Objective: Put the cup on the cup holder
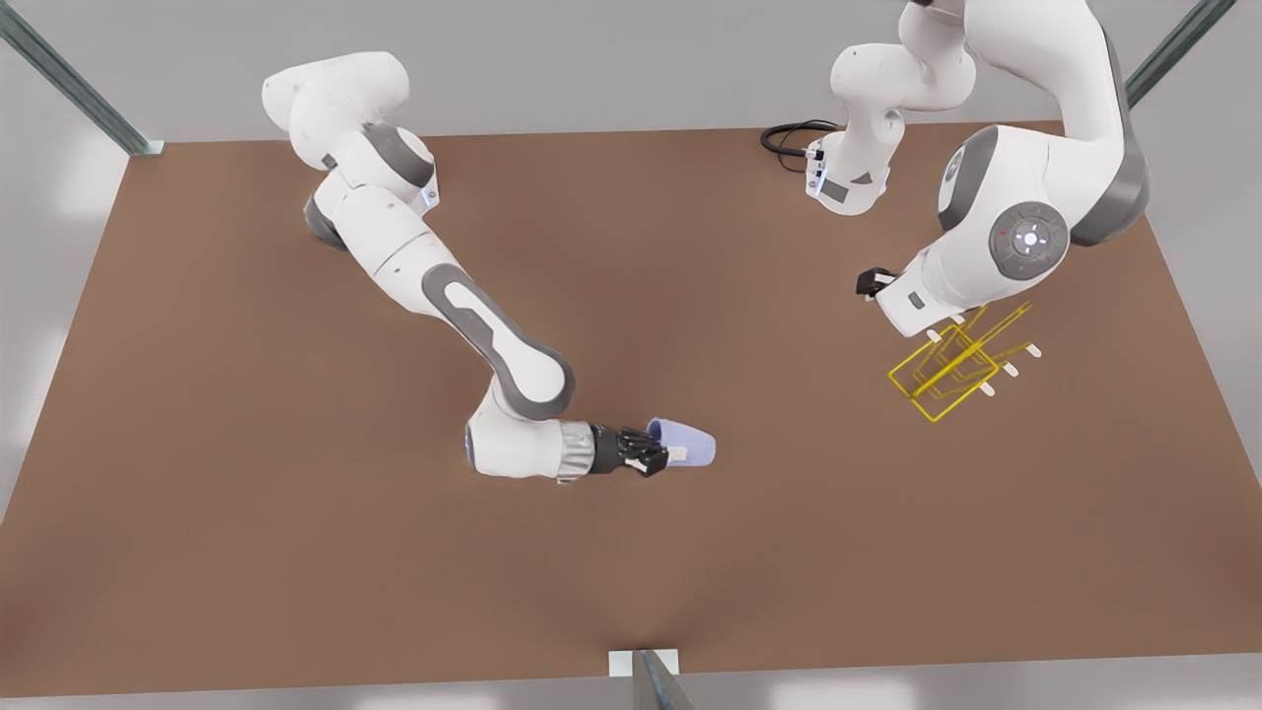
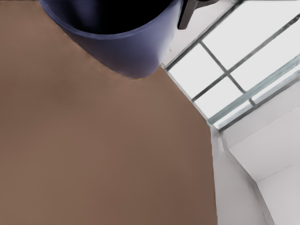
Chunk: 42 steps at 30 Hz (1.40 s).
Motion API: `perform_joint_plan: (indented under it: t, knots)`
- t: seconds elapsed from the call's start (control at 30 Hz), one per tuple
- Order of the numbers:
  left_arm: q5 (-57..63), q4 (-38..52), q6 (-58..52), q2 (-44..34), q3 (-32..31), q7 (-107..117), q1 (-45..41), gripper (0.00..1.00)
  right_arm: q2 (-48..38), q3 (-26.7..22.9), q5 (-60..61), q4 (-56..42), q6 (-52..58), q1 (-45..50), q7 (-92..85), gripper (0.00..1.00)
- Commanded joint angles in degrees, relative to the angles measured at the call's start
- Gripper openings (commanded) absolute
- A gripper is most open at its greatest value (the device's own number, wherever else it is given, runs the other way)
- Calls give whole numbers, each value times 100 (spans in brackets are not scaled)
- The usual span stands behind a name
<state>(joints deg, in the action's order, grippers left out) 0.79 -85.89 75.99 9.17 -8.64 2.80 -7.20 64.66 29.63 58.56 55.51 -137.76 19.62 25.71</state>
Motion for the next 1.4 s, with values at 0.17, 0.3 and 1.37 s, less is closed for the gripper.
perform_joint_plan:
  t: [0.17,0.3,1.37]
  knots:
    - [0,2,-14,15,-6,10,0,100,1250,43,367,-1498,-1402,1694,689,21]
    - [0,-24,-14,41,3,19,0,100,1444,-45,288,-1499,-1499,1940,681,21]
    - [255,1127,1717,2704,-58,12832,-1459,100,-5675,-2699,-5926,3652,4082,-2120,-1956,100]
